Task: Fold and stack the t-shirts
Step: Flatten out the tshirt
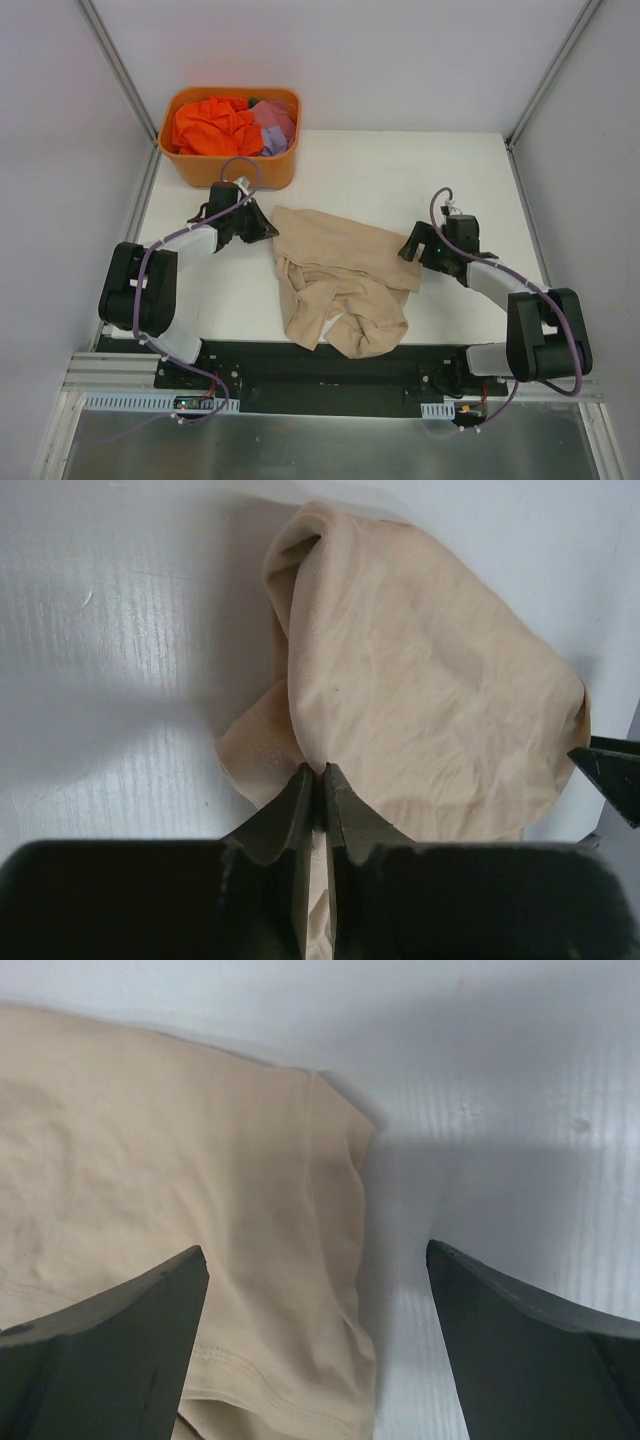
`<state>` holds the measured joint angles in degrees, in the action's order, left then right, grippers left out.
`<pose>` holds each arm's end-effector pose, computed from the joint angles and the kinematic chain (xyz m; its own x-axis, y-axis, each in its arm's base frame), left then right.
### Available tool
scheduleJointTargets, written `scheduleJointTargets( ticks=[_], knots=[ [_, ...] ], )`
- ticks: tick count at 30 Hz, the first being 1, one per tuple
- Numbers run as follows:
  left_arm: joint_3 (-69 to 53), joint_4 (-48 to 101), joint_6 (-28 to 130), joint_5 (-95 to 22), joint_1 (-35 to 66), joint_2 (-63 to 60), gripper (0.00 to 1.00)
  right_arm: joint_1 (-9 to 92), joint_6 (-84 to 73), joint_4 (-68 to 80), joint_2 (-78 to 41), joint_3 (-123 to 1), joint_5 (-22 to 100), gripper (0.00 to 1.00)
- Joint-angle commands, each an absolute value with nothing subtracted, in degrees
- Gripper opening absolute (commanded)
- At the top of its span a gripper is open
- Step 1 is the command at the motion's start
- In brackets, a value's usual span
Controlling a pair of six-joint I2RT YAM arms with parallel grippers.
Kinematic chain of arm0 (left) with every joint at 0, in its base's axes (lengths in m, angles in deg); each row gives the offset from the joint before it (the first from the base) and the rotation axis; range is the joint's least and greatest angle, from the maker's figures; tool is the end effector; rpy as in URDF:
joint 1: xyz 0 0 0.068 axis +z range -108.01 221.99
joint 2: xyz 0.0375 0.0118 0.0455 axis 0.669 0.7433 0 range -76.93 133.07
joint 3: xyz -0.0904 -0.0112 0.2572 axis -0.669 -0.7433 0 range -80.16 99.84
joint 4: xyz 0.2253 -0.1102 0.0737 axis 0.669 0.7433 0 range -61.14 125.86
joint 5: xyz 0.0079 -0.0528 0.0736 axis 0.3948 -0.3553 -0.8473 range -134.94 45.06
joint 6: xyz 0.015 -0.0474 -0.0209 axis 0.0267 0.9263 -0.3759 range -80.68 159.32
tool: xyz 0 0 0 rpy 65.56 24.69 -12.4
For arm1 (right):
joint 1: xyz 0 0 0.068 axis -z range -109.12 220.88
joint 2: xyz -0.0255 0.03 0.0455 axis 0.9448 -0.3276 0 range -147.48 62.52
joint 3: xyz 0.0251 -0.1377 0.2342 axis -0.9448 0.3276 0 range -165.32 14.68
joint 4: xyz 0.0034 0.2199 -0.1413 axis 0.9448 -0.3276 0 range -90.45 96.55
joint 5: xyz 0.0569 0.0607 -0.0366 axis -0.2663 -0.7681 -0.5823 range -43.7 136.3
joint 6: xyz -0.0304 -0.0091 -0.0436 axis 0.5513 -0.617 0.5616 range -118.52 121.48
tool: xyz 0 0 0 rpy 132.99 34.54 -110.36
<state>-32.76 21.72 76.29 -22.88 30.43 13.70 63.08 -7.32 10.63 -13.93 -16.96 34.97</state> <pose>0.3196 -0.0791 0.1904 -0.7517 -0.4151 -0.5125 0.0388 0.7479 -0.6626 0.2534 0.0418 0.1690 -0.6817 0.0580 -0.7293 -0.1784 0.9536 0.2425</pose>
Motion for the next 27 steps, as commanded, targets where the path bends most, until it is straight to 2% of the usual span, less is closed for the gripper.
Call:
scheduleJointTargets(
  ticks=[1, 3, 8, 10, 12, 17, 22, 27],
  knots=[
    [-34.10, 21.21, 75.71, -23.49, 30.56, 10.70, 0.00, 61.21, -9.24, 13.40, -17.55, -20.03, 34.17, 0.91],
    [-34.54, 22.26, 75.53, -24.11, 30.56, 9.47, 0.00, 59.98, -9.33, 13.84, -18.52, -20.65, 34.44, 0.85],
    [-34.63, 25.34, 75.09, -25.16, 30.47, 6.04, 0.00, 57.26, -8.11, 11.75, -19.58, -23.90, 34.78, 0.32],
    [-34.89, 25.87, 75.00, -25.25, 30.47, 4.02, 0.00, 55.33, -7.40, 9.02, -17.22, -25.30, 39.07, 0.14],
    [-35.15, 26.39, 74.74, -25.43, 30.47, 1.04, 0.00, 53.40, -5.91, 6.82, -13.36, -26.45, 43.12, 0.01],
    [-34.81, 28.68, 73.69, -25.08, 30.47, -10.19, 0.00, 50.14, -3.62, -2.49, 0.43, -30.40, 48.59, 0.01],
    [-31.56, 30.25, 73.33, -24.99, 30.47, -26.37, 0.00, 50.13, -2.83, -10.48, 14.06, -37.51, 45.00, 0.01],
    [-20.68, 31.40, 72.81, -25.34, 30.38, -34.82, 0.00, 50.05, -3.97, -18.14, 19.35, -52.61, 37.36, 0.01]
  ],
)
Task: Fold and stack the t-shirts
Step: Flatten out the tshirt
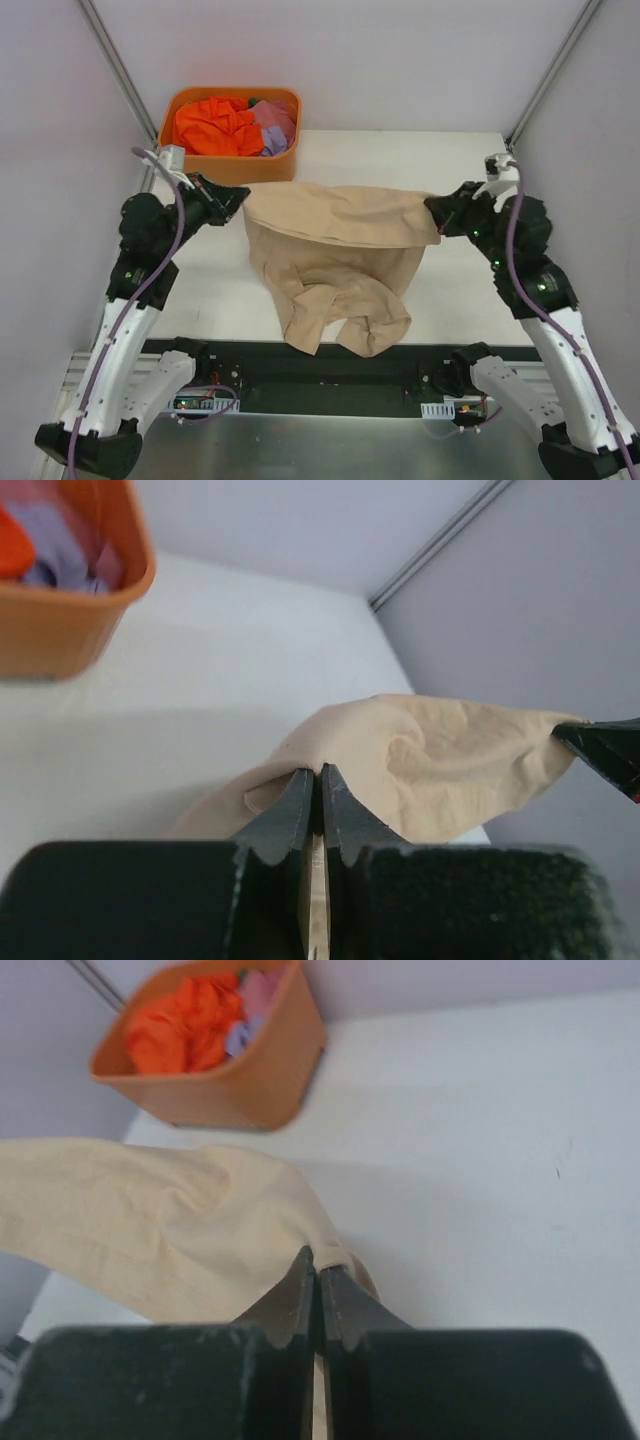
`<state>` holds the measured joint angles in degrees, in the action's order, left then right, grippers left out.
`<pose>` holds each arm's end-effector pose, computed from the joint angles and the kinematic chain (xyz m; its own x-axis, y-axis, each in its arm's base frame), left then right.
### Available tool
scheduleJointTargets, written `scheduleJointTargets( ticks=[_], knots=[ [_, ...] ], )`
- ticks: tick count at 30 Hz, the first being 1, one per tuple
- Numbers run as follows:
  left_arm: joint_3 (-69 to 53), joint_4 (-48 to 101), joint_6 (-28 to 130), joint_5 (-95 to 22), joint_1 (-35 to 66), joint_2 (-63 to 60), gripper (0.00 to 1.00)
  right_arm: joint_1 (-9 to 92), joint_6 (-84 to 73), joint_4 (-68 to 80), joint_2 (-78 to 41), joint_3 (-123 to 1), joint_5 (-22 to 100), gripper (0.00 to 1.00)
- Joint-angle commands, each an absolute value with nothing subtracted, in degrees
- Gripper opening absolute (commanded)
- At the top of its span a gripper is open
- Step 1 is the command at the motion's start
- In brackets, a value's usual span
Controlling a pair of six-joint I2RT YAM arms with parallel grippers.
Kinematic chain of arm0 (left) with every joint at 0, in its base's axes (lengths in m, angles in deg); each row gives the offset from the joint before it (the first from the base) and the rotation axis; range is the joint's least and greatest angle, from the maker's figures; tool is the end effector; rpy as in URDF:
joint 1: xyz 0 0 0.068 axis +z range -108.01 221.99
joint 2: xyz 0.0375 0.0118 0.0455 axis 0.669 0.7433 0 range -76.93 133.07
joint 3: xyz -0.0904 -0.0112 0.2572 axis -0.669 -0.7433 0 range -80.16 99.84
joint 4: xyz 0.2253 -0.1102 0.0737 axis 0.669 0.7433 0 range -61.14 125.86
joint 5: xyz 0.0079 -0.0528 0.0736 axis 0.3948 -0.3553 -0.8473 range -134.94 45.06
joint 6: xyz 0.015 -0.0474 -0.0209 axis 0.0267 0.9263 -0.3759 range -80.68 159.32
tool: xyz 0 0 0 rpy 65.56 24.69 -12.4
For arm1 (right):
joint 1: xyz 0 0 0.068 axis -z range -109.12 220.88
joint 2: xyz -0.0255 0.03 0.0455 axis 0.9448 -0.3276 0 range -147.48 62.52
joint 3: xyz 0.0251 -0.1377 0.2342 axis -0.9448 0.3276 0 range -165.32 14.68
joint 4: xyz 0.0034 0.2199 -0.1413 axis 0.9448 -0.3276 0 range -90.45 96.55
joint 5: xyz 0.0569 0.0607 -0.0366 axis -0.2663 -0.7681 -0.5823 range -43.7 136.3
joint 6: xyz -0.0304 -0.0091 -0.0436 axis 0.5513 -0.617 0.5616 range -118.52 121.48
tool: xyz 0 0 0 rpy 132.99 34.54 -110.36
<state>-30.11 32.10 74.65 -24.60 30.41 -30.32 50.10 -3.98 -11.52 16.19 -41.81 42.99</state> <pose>0.1806 -0.0498 0.3803 -0.3031 -0.4913 -0.8166 0.4332 0.6922 -0.5773 0.1645 0.0646 0.3916 -0.1668 0.0382 -0.9853 -0.3935 0.9136 0.1021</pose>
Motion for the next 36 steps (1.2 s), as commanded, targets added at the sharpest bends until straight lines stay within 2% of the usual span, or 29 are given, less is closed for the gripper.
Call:
scheduleJointTargets(
  ticks=[1, 12, 17, 21, 26, 29, 32, 36],
  knots=[
    [-17.61, 31.75, 72.63, -25.17, 30.38, -35.09, 0.00, 50.13, -4.32, -19.19, 19.62, -56.21, 35.51, 0.01],
    [12.81, 37.12, 70.17, -19.19, 30.38, -29.74, 0.00, 50.05, -4.59, -27.63, 10.85, -96.65, 25.74, 0.01],
    [18.01, 38.26, 69.12, -21.55, 30.38, -26.32, 0.00, 50.05, -3.19, -29.22, 6.80, -103.53, 28.45, 0.01],
    [18.72, 38.79, 68.59, -24.37, 30.38, -21.84, 0.00, 50.05, 0.67, -29.57, 4.34, -102.13, 38.63, 0.01],
    [22.40, 39.40, 67.97, -24.82, 30.38, -9.38, 0.00, 51.01, 7.27, -29.40, -2.50, -100.98, 53.48, 0.01],
    [29.59, 39.49, 69.28, -20.88, 30.38, 0.81, 0.00, 55.83, 8.34, -28.43, -7.60, -103.78, 52.64, 0.01],
    [43.10, 39.40, 73.58, -13.68, 30.38, 12.15, 0.00, 61.98, 6.58, -25.98, -11.91, -108.26, 48.07, 0.00],
    [65.68, 39.40, 78.77, -9.61, 30.38, 26.48, 0.00, 65.16, 7.89, -26.23, -17.54, -119.94, 47.18, 0.01]
  ],
)
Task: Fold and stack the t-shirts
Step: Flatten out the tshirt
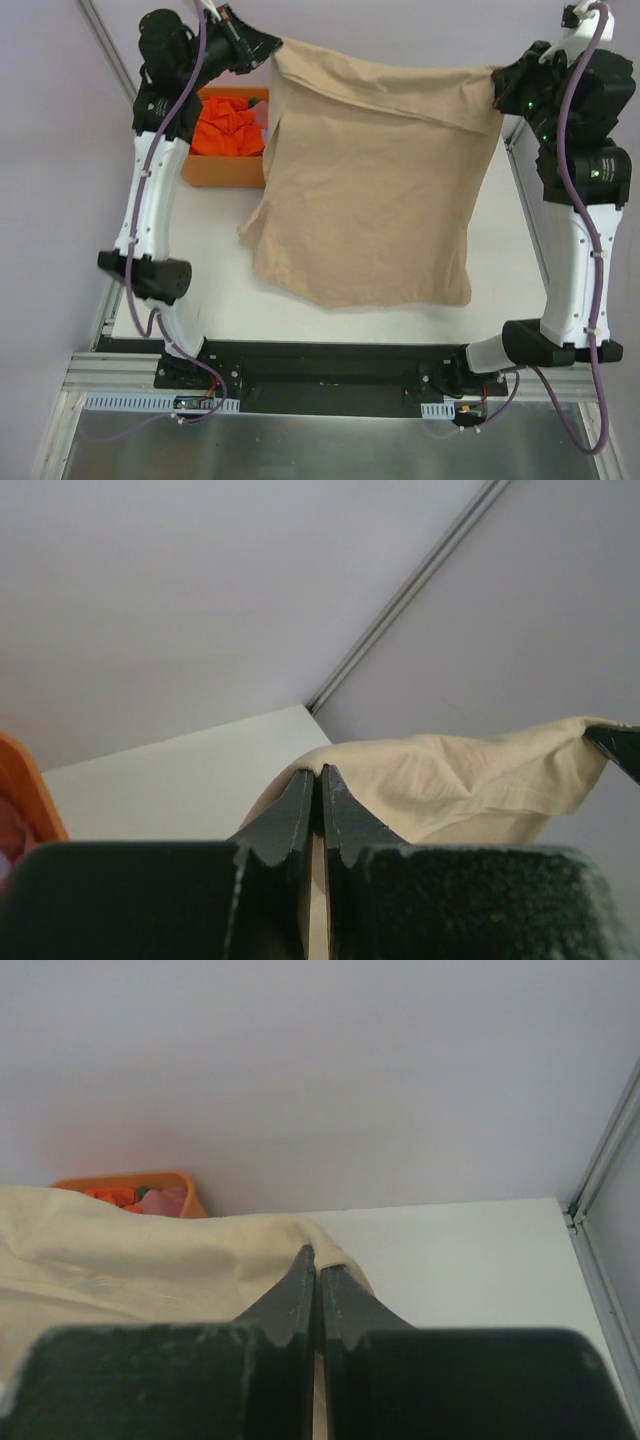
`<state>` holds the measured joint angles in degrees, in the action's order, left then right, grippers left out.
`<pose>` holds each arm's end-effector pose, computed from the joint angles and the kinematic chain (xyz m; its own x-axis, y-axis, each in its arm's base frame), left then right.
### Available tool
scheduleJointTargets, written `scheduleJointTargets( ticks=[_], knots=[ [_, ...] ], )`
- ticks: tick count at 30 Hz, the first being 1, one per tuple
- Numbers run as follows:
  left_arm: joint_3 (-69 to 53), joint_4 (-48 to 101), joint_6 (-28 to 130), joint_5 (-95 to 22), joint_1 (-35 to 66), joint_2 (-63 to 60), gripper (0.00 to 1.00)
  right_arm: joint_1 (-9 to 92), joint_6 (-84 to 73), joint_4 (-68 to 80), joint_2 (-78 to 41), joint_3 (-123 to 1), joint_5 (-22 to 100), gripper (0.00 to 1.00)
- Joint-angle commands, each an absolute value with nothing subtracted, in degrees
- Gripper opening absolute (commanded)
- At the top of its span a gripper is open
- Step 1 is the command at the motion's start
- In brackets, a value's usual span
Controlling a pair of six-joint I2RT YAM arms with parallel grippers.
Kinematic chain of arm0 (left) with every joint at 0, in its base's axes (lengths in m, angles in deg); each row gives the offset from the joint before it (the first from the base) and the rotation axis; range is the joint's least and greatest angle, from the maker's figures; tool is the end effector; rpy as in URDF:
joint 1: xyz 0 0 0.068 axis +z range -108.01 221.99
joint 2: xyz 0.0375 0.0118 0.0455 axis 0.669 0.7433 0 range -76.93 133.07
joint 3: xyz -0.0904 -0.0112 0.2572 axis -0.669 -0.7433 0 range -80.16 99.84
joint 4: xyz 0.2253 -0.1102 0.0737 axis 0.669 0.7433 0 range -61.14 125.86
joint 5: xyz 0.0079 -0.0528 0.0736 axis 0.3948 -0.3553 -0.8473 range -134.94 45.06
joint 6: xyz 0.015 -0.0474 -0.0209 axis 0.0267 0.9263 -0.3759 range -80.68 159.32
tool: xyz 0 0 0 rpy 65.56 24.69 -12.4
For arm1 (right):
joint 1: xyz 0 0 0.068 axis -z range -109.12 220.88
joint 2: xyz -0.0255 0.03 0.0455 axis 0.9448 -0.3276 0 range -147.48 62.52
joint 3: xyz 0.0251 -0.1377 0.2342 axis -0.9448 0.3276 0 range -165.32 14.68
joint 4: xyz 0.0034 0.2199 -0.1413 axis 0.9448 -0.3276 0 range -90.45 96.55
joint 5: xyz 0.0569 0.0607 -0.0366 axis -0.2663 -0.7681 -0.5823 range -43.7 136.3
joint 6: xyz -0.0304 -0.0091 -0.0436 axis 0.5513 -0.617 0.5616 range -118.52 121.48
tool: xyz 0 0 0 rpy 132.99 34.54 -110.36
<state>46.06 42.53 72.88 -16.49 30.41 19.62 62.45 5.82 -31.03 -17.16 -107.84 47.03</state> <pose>0.3243 -0.0839 0.5782 -0.1206 -0.4713 -0.8737 0.6700 0.6107 -0.4220 0.2183 0.0319 0.5938 0.1006 -0.0617 -0.9930 -0.1267 0.9892 -0.0743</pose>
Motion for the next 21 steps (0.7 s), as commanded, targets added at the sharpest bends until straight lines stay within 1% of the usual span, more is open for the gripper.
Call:
scheduleJointTargets(
  ticks=[1, 3, 5, 7, 8, 10, 11, 12, 13, 15, 18, 19, 21],
  knots=[
    [69.92, 39.23, 79.74, -9.52, 30.38, 28.25, 0.00, 65.77, 8.59, -26.41, -18.42, -122.84, 47.09, 0.00],
    [70.50, 37.13, 80.71, -9.08, 30.38, 28.37, 0.00, 66.65, 8.68, -26.41, -18.35, -125.32, 48.05, 0.00],
    [65.16, 33.53, 80.72, -7.94, 30.30, 25.48, 0.00, 66.92, 9.47, -26.41, -16.42, -124.55, 47.80, 0.00],
    [59.09, 32.37, 80.02, -7.06, 30.30, 22.49, 0.00, 66.92, 9.21, -26.24, -12.65, -119.73, 47.19, 0.00],
    [55.32, 32.37, 79.75, -6.45, 30.38, 21.08, 0.00, 66.92, 8.69, -25.97, -9.85, -115.27, 47.01, 0.00],
    [45.50, 32.37, 79.49, -4.96, 30.30, 16.60, 0.00, 66.92, 7.03, -25.18, -1.78, -103.52, 47.62, 0.00],
    [39.00, 32.46, 78.70, -4.34, 30.38, 14.15, 0.00, 66.92, 5.62, -24.48, 2.70, -93.18, 47.88, 0.00],
    [32.85, 32.46, 77.13, -4.68, 30.38, 11.77, 0.00, 66.92, 3.09, -23.78, 6.40, -85.77, 48.06, 0.00],
    [22.69, 32.37, 75.63, -6.34, 30.38, 8.53, 0.00, 66.83, 0.19, -23.42, 10.44, -77.43, 47.19, 0.00],
    [8.15, 32.37, 72.47, -12.22, 30.38, 2.55, 0.00, 66.83, -5.96, -24.03, 16.78, -62.99, 41.94, 0.01],
    [-10.31, 32.46, 69.12, -18.30, 30.38, -4.14, 0.00, 65.00, -14.05, -25.09, 22.95, -42.95, 32.62, 0.01],
    [-15.42, 32.55, 68.33, -19.27, 30.38, -5.29, 0.00, 63.51, -16.34, -24.83, 24.10, -36.71, 31.37, 0.01],
    [-23.43, 32.90, 67.71, -22.25, 30.38, -6.53, 0.00, 58.51, -20.04, -24.74, 25.07, -28.51, 31.36, 0.01]
  ],
)
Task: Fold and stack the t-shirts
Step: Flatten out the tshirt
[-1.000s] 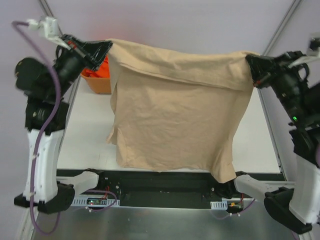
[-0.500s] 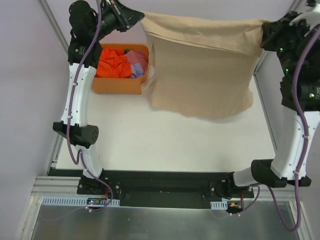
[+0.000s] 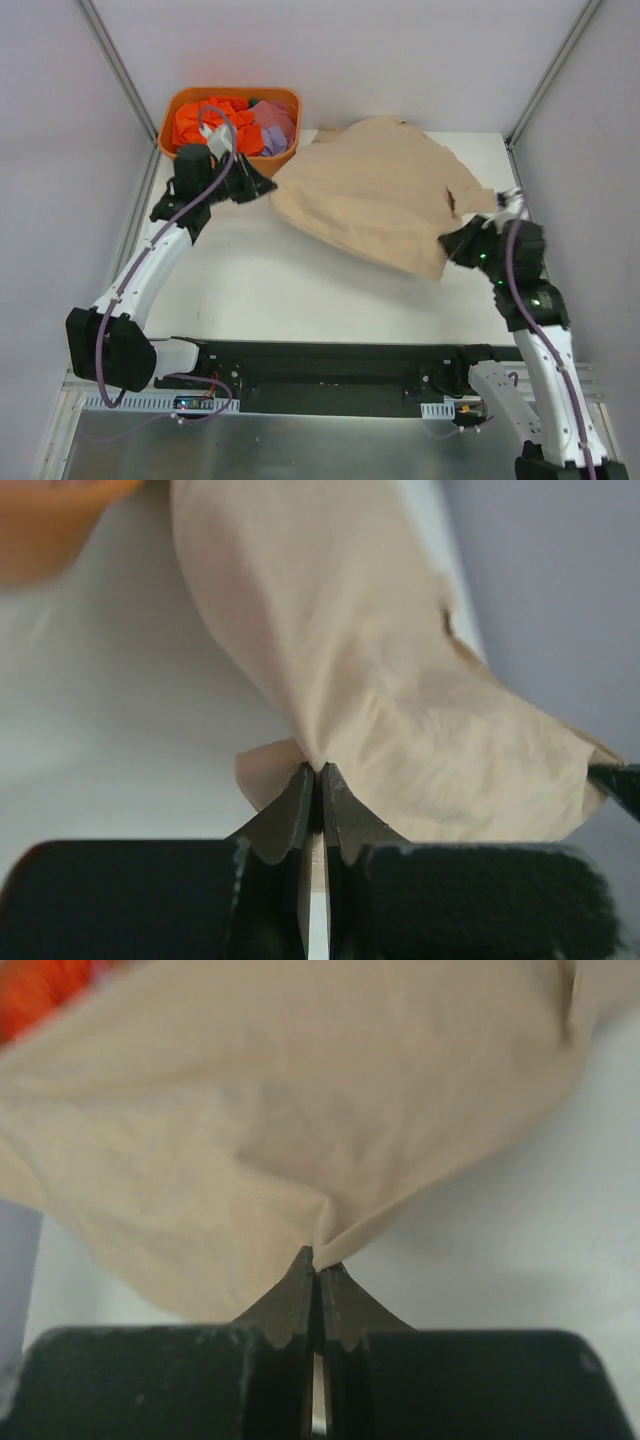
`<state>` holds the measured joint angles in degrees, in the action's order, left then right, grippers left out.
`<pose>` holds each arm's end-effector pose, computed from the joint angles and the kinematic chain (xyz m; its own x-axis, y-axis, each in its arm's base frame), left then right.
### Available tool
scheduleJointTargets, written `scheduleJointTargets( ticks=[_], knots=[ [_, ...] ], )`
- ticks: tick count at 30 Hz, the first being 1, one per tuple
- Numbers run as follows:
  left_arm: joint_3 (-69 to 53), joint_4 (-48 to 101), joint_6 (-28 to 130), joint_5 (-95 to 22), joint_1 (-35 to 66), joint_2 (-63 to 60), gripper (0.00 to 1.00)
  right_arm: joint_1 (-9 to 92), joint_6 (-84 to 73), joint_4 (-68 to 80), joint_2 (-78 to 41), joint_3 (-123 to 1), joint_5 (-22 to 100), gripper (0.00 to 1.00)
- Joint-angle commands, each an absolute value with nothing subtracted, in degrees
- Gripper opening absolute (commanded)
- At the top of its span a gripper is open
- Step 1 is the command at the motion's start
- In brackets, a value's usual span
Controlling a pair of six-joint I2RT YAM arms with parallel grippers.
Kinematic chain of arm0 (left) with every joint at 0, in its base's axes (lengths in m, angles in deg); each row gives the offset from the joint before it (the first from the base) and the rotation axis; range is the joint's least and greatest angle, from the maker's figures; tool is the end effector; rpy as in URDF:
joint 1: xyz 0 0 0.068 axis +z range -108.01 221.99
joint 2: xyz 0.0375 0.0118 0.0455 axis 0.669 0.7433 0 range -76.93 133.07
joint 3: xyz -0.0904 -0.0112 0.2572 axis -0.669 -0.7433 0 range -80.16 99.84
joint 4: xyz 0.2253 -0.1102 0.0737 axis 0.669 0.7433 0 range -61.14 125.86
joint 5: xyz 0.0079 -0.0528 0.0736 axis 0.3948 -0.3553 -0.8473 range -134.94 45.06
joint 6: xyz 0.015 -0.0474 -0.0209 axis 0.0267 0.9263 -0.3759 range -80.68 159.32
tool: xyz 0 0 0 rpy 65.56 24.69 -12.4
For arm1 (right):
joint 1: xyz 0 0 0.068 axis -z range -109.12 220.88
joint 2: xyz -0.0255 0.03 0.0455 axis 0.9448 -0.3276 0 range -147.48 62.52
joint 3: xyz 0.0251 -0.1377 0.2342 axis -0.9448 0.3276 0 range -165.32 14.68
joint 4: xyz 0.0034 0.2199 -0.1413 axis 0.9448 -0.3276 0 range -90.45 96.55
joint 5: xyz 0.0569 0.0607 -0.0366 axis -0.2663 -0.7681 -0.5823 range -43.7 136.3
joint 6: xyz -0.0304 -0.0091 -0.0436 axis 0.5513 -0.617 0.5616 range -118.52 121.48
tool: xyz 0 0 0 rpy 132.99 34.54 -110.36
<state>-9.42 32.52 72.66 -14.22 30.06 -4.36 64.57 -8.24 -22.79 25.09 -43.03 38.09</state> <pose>0.2817 -0.0782 0.4075 -0.4494 -0.3879 -0.8047 0.5125 0.6259 -0.5879 0.1258 0.0190 0.3979 -0.1962 0.1463 -0.9696 -0.2189 0.9573 0.1888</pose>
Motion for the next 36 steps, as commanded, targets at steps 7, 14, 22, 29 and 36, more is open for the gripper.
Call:
scheduleJointTargets(
  ticks=[7, 14, 22, 29, 36],
  knots=[
    [-34.19, 38.42, 70.95, -38.32, 31.70, -3.90, 0.13, 38.47, -30.51, -19.21, 17.89, -18.46, 34.79, 0.18],
    [-29.97, 46.43, 71.49, -47.23, 31.97, -7.23, 0.99, 34.67, -22.18, -29.64, 8.90, -29.86, 52.04, 0.77],
    [-34.10, 45.03, 76.58, -31.76, 25.66, -10.05, 0.99, 38.70, -9.70, -14.57, 4.09, -33.21, 64.42, 0.96],
    [-39.37, 40.20, 77.37, -30.70, 16.94, -4.26, 0.99, 47.58, -9.06, -14.46, -19.02, -45.16, 52.37, 0.96],
    [-40.96, 38.00, 77.29, -35.36, 18.60, -0.30, 0.99, 47.41, -10.91, -12.44, -30.47, -44.74, 44.57, 0.96]
  ],
)
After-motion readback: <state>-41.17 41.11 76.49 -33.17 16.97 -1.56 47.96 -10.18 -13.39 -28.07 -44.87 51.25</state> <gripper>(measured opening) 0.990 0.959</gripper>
